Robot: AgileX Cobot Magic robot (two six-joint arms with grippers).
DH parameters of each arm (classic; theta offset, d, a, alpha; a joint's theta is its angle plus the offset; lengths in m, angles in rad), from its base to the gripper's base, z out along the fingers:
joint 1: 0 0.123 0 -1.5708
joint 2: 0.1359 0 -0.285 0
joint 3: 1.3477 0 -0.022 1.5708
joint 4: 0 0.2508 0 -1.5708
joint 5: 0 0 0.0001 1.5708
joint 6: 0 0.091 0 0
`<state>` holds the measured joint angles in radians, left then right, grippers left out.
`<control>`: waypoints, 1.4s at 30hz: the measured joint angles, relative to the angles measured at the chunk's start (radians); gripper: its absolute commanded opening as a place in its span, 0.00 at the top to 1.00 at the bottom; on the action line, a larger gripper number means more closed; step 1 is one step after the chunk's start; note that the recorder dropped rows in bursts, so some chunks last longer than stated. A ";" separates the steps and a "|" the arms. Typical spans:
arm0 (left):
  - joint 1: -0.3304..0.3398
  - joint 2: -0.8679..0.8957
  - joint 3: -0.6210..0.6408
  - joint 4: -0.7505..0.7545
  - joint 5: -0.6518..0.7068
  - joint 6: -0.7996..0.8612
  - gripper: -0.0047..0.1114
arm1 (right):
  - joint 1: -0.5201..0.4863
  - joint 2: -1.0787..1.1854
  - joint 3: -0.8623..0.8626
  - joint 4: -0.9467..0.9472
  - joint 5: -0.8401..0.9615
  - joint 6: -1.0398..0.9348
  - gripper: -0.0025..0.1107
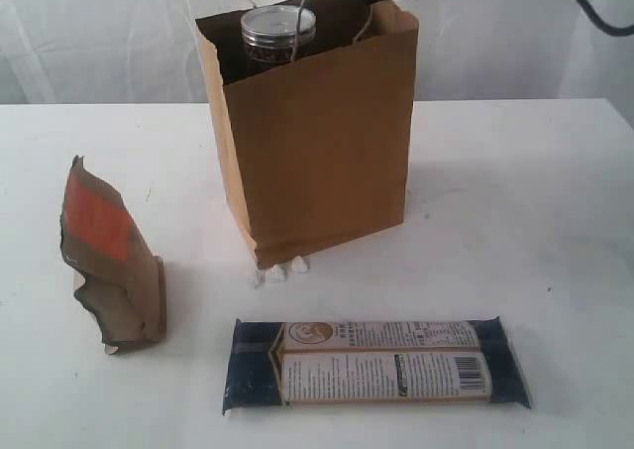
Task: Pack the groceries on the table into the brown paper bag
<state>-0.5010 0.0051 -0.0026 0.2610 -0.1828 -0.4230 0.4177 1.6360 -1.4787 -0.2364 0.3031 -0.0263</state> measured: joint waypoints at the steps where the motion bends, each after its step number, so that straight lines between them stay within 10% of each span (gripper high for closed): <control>1: 0.000 0.000 0.000 0.000 0.000 0.000 0.96 | 0.000 0.017 -0.016 0.009 0.000 0.000 0.95; 6: 0.000 0.000 0.000 0.000 0.000 0.000 0.96 | 0.029 0.081 -0.088 0.063 0.043 -0.049 0.92; 12: 0.000 0.000 0.000 0.000 0.000 0.000 0.96 | 0.041 0.105 -0.094 0.104 0.092 -0.073 0.54; 26: 0.000 0.000 0.000 0.000 0.000 0.000 0.96 | 0.019 -0.108 -0.080 0.105 0.215 -0.071 0.53; 42: 0.000 0.000 0.000 0.008 0.000 0.000 0.96 | 0.013 -0.665 0.358 0.165 0.388 -0.073 0.53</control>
<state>-0.5010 0.0051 -0.0026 0.2691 -0.1828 -0.4230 0.4304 0.9712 -1.1211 -0.0709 0.6907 -0.0993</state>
